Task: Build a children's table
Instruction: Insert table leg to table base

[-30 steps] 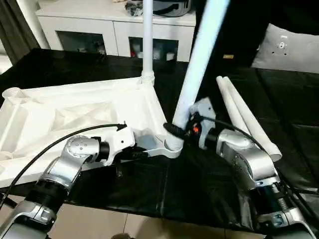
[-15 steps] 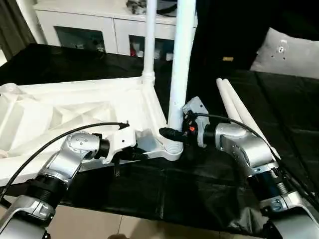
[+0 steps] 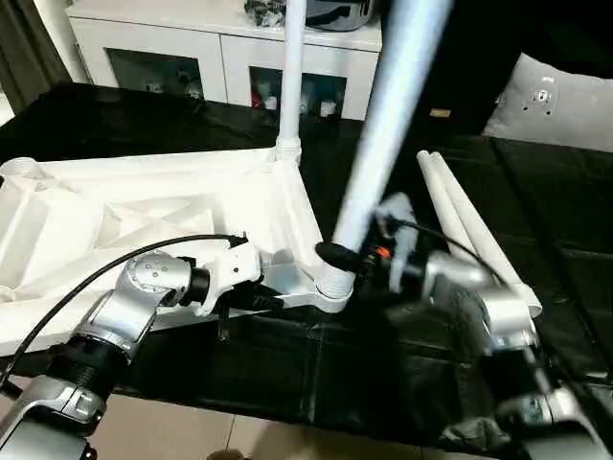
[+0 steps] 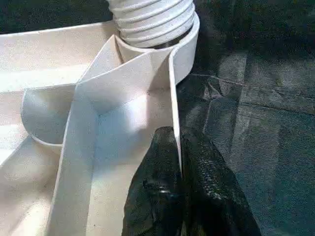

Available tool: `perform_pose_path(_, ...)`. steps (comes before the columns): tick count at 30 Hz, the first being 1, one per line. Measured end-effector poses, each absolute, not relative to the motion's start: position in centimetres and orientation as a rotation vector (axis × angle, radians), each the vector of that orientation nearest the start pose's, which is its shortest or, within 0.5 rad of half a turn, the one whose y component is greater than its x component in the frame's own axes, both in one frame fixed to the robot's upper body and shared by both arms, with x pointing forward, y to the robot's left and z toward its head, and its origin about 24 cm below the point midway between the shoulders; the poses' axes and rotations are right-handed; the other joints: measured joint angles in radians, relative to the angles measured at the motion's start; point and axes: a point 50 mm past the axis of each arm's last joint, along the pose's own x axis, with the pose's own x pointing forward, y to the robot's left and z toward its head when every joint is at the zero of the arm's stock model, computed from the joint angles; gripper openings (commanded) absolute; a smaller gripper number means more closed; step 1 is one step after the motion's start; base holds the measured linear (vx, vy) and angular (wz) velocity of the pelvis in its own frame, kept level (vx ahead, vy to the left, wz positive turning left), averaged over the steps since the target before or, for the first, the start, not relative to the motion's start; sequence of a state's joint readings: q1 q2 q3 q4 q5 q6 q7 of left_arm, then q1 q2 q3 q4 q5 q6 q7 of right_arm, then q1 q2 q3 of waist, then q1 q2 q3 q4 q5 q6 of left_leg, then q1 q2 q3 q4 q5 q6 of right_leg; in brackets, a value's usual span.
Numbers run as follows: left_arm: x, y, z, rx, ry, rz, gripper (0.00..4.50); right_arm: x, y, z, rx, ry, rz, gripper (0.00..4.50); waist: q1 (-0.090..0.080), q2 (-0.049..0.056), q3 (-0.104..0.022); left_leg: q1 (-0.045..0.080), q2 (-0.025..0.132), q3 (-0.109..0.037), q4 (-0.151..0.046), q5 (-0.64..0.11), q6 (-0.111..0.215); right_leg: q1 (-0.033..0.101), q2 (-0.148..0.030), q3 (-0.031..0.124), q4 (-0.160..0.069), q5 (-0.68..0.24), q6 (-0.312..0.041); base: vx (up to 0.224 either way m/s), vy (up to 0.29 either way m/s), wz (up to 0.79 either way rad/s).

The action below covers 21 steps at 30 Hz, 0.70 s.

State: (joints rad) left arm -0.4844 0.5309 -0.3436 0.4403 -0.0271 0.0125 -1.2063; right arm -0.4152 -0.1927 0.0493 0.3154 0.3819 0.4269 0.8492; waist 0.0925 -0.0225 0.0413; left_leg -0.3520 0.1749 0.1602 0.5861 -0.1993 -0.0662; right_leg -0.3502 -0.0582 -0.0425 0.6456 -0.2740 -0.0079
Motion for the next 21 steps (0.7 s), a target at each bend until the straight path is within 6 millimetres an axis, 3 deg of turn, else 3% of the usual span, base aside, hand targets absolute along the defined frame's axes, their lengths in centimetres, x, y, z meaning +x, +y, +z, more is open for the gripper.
perform_pose_path(5,29.6,16.3,5.3,0.532,0.424,-1.356,0.0,29.5,-11.8,5.0,0.324,0.211,0.944,1.91,0.0,0.007,0.001,0.001,0.0,0.0,0.0,0.0,0.0,0.001,0.0,0.0,0.0,0.0,0.0,0.0,0.0,0.0)
perform_pose_path(9,29.6,16.4,5.3,0.53,0.427,-1.356,0.0,29.0,-11.7,4.8,0.251,0.148,0.933,1.9,-0.002,0.015,0.002,0.001,0.0,0.0,0.0,0.0,0.0,0.001,0.0,0.0,0.0,0.0,0.0,0.0,0.0,0.0)
perform_pose_path(21,29.5,16.4,5.2,0.538,0.43,-1.371,0.0,29.1,-10.9,5.9,-0.022,0.149,1.075,1.9,-0.003,0.02,0.002,0.002,0.0,0.0,0.0,0.0,0.0,0.002,0.0,0.0,-0.001,0.0,0.0,0.0,0.0,0.0)
